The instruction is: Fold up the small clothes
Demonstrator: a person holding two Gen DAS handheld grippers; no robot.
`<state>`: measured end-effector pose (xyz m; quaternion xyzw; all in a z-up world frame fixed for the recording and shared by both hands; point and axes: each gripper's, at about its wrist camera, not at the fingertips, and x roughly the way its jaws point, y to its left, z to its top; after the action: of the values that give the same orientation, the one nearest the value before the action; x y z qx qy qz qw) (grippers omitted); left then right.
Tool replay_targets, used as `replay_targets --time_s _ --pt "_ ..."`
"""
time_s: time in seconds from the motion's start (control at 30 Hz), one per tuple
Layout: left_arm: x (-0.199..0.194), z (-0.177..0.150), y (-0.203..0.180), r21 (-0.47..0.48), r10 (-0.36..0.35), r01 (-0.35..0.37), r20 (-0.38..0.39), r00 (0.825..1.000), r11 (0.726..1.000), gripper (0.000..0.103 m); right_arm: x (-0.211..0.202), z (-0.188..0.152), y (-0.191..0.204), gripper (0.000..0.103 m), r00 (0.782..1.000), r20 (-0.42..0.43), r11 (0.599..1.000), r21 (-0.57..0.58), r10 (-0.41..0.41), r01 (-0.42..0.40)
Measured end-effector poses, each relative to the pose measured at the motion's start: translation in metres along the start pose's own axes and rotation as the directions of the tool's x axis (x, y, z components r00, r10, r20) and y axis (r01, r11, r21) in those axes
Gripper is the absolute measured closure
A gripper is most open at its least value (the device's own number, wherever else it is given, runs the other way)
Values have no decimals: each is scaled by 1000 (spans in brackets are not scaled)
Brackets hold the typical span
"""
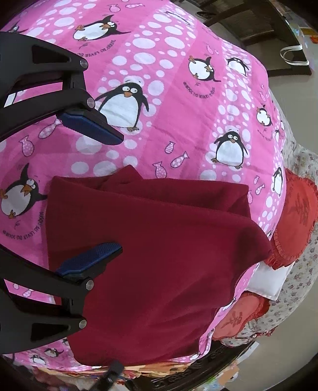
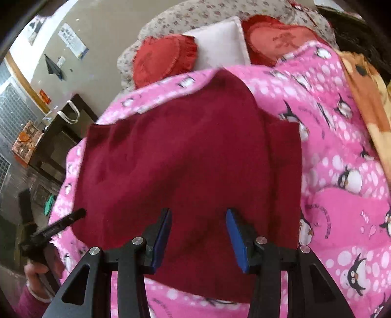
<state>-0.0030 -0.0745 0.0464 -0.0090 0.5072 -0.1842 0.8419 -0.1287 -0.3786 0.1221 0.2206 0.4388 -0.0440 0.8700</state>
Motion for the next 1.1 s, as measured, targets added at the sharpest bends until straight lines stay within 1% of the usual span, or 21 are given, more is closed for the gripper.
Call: replay_targets --time_s 0.07,0.17,0.4,0.6,0.67,0.77,0.83,0.87,0.97,1.03,1.1 --pt "0 0 1 -1 -3 3 0 1000 1000 21 -4 7 17 58 1000 6 999 -44 14 -14" --pt "-2 -1 4 0 -8 8 0 1000 1000 21 2 15 42 58 998 -1 994 -84 63 -63" --pt "1 -1 12 -26 -40 40 -16 999 999 21 43 31 109 58 990 -43 969 -205 134 -140" --pt "4 -3 21 -74 -86 84 -22 996 994 21 82 54 164 58 979 -80 943 -265 187 -201" --pt "3 -5 23 -82 -98 95 -23 995 992 21 100 65 182 58 980 -91 936 -292 176 -195" --pt "2 -7 27 -84 -112 109 -24 993 990 21 124 77 200 58 987 -85 931 -329 139 -159" --pt "2 -7 29 -87 -121 118 -26 992 989 21 141 85 212 63 991 -78 922 -364 108 -129" --pt "2 -7 30 -89 -123 121 -27 992 989 21 148 88 214 63 992 -79 921 -371 97 -120" --pt "3 -10 31 -93 -129 126 -22 991 988 21 176 98 216 63 993 -98 934 -344 67 -97" --pt "4 -11 31 -95 -130 128 -15 991 987 21 199 102 212 63 989 -136 951 -297 53 -91" --pt "4 -11 32 -101 -136 134 -14 991 986 20 206 105 209 63 989 -134 956 -278 58 -94"
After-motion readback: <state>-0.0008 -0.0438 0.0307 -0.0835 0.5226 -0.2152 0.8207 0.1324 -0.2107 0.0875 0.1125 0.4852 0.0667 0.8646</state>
